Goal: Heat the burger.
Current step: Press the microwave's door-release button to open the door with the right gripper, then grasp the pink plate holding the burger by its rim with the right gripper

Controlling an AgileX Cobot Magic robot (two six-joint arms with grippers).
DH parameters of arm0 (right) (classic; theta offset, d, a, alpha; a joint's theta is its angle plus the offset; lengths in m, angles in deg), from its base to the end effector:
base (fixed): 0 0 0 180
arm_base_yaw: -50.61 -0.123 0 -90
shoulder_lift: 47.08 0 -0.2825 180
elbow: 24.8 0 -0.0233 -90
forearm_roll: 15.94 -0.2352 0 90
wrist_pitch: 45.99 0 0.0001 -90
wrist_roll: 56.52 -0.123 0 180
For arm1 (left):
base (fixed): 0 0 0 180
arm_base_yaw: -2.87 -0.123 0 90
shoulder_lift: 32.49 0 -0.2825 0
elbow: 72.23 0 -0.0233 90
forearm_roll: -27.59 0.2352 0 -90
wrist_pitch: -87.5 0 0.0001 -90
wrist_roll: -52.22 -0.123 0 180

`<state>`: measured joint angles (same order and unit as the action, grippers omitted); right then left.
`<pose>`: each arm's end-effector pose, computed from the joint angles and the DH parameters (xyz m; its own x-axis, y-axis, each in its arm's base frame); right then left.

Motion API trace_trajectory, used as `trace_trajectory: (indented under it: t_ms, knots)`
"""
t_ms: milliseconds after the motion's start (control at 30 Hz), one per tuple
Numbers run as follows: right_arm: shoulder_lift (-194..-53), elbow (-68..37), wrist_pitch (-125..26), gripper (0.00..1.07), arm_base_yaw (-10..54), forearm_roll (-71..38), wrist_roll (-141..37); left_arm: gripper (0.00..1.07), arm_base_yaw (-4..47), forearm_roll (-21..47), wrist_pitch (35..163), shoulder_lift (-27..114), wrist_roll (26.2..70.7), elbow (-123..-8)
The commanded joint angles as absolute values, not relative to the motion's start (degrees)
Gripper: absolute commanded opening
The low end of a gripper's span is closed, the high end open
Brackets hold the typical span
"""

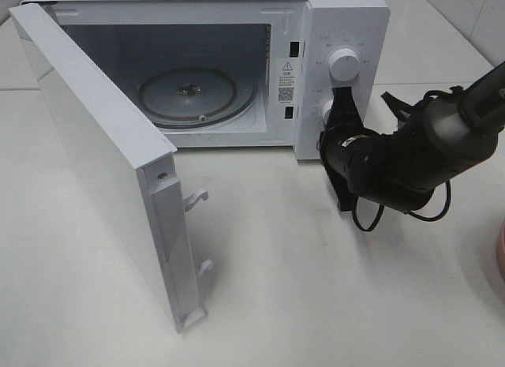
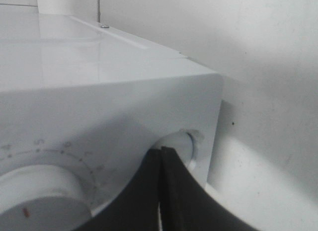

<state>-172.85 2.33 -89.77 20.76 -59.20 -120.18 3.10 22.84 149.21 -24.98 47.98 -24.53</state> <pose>0.3661 0.1429 0.1025 -0.0187 0.9948 -0.0998 0.4135 0.0986 0.9052 0.0092 -0.0090 0.2578 -0.4488 0.0363 -0.8929 0.0847 0.9964 -0.0020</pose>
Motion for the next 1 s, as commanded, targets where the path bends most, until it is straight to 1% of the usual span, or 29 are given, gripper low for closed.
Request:
trace_trajectory:
  t_ms: [33, 333, 367, 433, 500, 600, 667, 700, 767, 800, 867, 900, 967, 1000]
  knots:
    - [-169.93, 3.18, -88.68, 0.00, 21.04, -57.25, -116.97, 1.00, 3.15, 22.95, 148.70, -26.18, 48.15, -24.53]
    - [-165.74, 6.28, -81.00, 0.00, 21.22, -55.65, -110.90, 1.00, 3.15, 22.95, 148.70, -26.18, 48.15, -24.53]
    - [-164.65, 6.68, -77.56, 0.00, 21.22, -54.33, -108.60, 1.00, 3.15, 22.95, 148.70, -26.18, 48.15, -24.53]
    - [-164.14, 6.79, -76.19, 0.00, 21.22, -53.70, -107.57, 1.00, 3.15, 22.95, 148.70, -26.18, 48.15, -24.53]
    - [-161.85, 6.85, -69.31, 0.00, 21.22, -49.92, -102.36, 1.00, 3.15, 22.95, 148.70, -26.18, 48.15, -24.53]
    - [-161.33, 6.85, -67.65, 0.00, 21.33, -48.71, -100.98, 1.00, 3.15, 22.95, 148.70, -26.18, 48.15, -24.53]
    - [-159.84, 6.85, -61.98, 0.01, 22.36, -43.67, -98.18, 1.00, 3.15, 22.95, 148.70, -26.18, 48.15, -24.53]
    - [-159.84, 6.85, -61.98, 0.01, 22.36, -43.67, -98.18, 1.00, 3.15, 22.95, 148.70, -26.18, 48.15, -24.53]
    - [-157.44, 6.85, -54.70, 0.02, 24.19, -37.43, -95.77, 1.00, 3.15, 22.95, 148.70, -26.18, 48.15, -24.53]
    - [-157.44, 6.85, -54.70, 0.02, 24.19, -37.43, -95.77, 1.00, 3.15, 22.95, 148.70, -26.18, 48.15, -24.53]
    - [-155.60, 6.79, -50.69, 0.02, 24.88, -32.61, -94.51, 1.00, 3.15, 22.95, 148.70, -26.18, 48.15, -24.53]
    - [-155.60, 6.79, -50.69, 0.02, 24.88, -32.61, -94.51, 1.00, 3.15, 22.95, 148.70, -26.18, 48.15, -24.53]
    - [-153.54, 6.79, -46.74, 0.02, 25.74, -28.26, -92.96, 1.00, 3.15, 22.95, 148.70, -26.18, 48.15, -24.53]
    - [-153.54, 6.79, -46.74, 0.02, 25.74, -28.26, -92.96, 1.00, 3.15, 22.95, 148.70, -26.18, 48.15, -24.53]
